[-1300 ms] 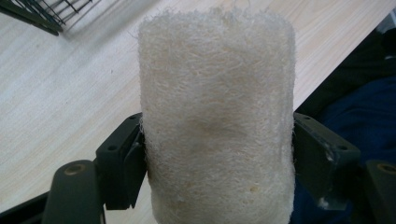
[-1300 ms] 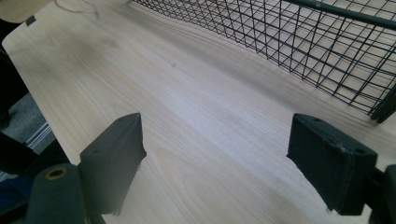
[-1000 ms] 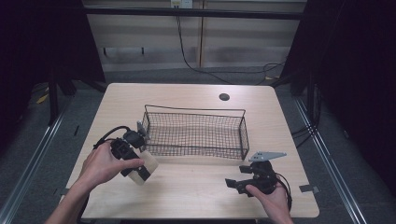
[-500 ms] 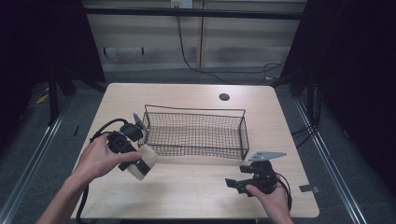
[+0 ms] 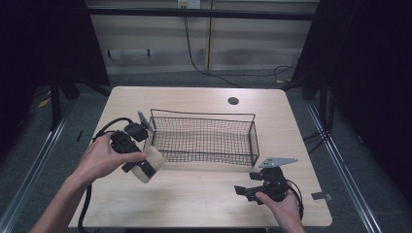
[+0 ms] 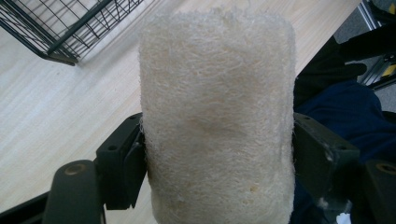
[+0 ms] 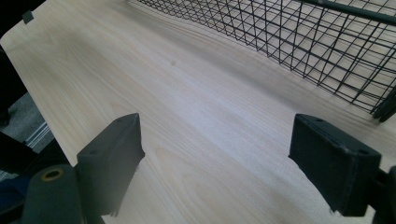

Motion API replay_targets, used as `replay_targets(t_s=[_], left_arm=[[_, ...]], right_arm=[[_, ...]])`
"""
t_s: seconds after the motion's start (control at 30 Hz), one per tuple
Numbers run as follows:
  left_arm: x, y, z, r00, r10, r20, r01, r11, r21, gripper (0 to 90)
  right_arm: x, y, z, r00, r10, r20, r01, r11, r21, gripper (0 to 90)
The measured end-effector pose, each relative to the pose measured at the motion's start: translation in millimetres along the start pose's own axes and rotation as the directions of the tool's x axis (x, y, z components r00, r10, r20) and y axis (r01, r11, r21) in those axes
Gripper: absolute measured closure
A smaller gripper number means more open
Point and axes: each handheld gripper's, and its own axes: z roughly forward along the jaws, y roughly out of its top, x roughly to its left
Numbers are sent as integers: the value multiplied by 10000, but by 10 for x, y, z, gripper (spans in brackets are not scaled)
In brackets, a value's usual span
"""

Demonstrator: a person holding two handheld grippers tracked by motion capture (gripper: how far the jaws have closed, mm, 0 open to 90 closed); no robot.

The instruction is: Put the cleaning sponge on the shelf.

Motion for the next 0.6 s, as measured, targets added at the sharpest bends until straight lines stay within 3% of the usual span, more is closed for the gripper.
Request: replay_targets(t_s=[0.23,0.33,0.43,0.6], left_arm=[[-19,95,-151,9999,81,-60,-82,9998,-200,263],[8,132,-223,9997,-214,-111,210,9991,-357,263],[17,139,-261,9999,-149,-88,145,9989,-449,263],[12,183,-336,9986,-442,-294,419,9963,-754,263]], right_arm=[[-5,-2,-4,10000,-3,2,3,10000,-37,167],[-3,-1,1,10000,-27,-23,27,10000,-4,167],[-1,-1,-3,10000,-11,-19,11,10000,-12,166],[-4,0,2,10000,-39,-28,39,10000,-12,165]])
